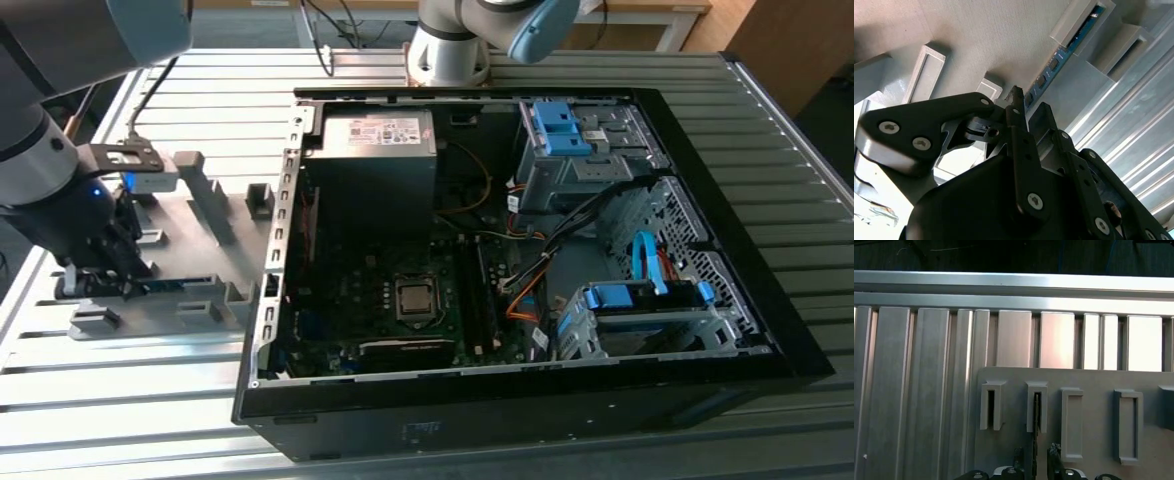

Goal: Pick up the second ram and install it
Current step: 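Pick up the second ram and move it above second insertion slot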

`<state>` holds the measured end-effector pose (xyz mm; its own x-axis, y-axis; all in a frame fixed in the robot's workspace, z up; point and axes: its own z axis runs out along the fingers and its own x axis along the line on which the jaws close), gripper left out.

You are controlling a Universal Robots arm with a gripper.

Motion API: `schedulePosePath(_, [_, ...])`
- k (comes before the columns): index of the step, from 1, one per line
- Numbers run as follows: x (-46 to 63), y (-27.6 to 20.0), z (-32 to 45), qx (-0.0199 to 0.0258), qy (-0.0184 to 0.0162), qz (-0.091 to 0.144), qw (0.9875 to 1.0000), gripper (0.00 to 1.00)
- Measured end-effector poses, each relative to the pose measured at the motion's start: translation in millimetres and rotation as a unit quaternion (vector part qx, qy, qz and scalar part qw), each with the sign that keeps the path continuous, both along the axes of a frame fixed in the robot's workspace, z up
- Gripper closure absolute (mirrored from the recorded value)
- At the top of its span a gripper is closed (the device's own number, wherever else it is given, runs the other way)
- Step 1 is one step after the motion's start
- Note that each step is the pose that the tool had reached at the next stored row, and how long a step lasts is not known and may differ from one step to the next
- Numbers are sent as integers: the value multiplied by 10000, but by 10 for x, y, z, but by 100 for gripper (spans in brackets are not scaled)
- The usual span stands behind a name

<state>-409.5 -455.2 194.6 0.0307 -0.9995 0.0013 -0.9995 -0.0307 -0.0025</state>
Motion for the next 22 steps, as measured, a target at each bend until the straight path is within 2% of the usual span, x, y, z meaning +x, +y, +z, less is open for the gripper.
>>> schedulePosePath(4, [0,0,-13,0,0,26,10000,69])
schedulePosePath(5, [0,0,-15,0,0,29,10000,76])
schedulePosePath(22, [9,0,-49,1,-1,38,10000,76])
